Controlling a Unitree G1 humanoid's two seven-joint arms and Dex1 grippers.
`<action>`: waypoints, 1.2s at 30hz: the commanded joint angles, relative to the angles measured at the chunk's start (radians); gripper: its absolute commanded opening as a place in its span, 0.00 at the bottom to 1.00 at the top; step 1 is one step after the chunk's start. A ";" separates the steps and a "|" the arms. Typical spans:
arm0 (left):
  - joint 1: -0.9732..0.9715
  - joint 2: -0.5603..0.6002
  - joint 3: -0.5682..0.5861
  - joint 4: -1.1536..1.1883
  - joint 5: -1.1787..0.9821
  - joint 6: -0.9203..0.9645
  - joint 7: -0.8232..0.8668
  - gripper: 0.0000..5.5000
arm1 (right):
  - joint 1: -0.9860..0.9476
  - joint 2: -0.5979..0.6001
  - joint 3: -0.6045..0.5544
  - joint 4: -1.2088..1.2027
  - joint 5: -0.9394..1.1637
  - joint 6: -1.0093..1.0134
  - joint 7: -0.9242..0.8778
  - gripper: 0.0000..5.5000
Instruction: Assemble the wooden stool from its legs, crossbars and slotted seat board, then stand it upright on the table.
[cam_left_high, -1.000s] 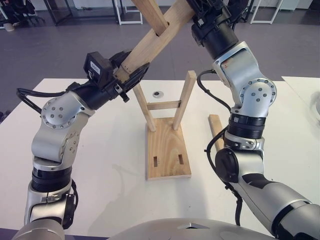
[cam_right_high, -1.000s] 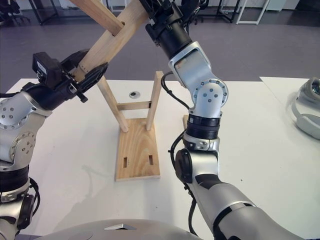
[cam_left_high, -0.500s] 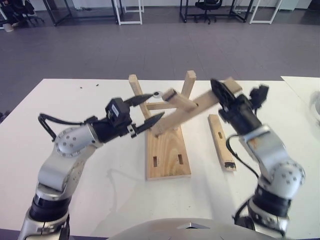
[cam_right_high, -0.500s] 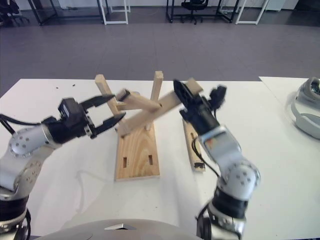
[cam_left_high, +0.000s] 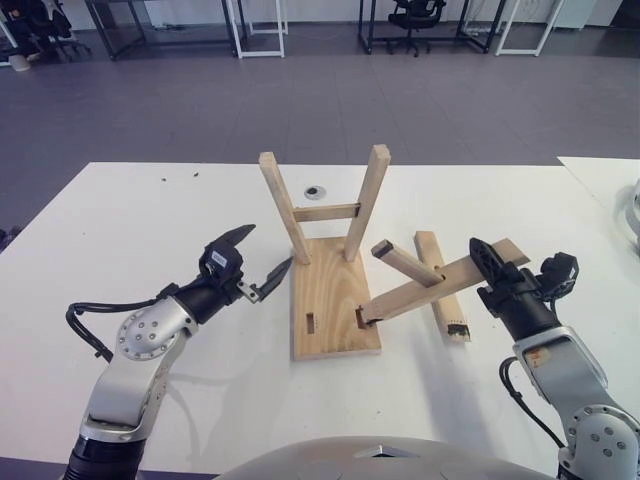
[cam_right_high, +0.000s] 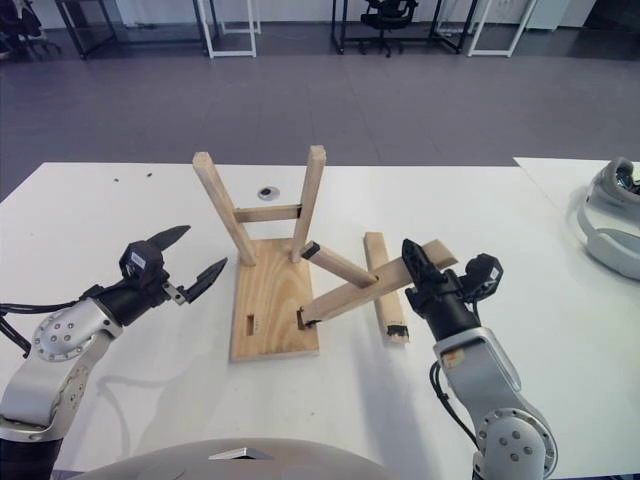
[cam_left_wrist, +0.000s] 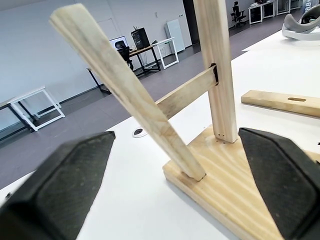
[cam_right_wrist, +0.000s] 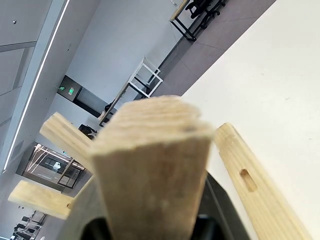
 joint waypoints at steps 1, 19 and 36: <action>-0.016 -0.005 0.007 0.019 0.021 -0.016 0.008 0.83 | 0.025 -0.026 0.019 0.017 0.024 0.010 -0.008 0.19; -0.082 -0.036 0.006 0.039 0.037 -0.011 0.049 0.83 | -0.170 -0.335 0.324 0.022 -0.535 0.181 0.041 0.19; -0.125 -0.060 -0.018 0.085 0.070 -0.038 0.049 0.83 | -0.335 -0.179 0.227 0.009 -0.537 -0.006 0.219 0.27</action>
